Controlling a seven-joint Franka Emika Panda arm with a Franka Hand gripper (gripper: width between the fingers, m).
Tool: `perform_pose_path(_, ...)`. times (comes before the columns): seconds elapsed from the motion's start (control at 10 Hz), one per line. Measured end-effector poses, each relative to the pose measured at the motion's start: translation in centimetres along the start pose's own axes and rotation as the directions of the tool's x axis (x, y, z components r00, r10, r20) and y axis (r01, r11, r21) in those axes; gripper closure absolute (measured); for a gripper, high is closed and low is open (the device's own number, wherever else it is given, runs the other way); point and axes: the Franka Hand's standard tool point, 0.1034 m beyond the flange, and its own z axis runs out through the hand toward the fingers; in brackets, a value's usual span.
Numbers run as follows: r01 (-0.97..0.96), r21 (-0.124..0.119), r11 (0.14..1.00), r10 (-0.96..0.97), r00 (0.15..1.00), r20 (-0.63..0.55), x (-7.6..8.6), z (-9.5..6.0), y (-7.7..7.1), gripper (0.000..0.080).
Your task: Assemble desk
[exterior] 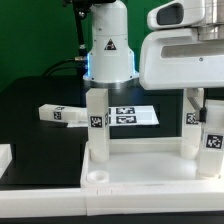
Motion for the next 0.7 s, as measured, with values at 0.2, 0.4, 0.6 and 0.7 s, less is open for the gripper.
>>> perform_pose_path(0.2,-0.348,-0.016,0.937,0.349,0.937,0.034,-0.1,-0.1,0.7,0.0501)
perform_pose_path(0.4,-0.462,-0.022,0.887,0.462,0.886,0.028,0.0,0.0,1.1,0.0501)
perform_pose_path(0.6,-0.598,-0.028,0.801,0.599,0.800,0.030,0.0,0.0,1.4,0.0501)
perform_pose_path(0.7,-0.778,-0.034,0.627,0.779,0.626,0.042,-0.3,0.0,1.8,0.0501)
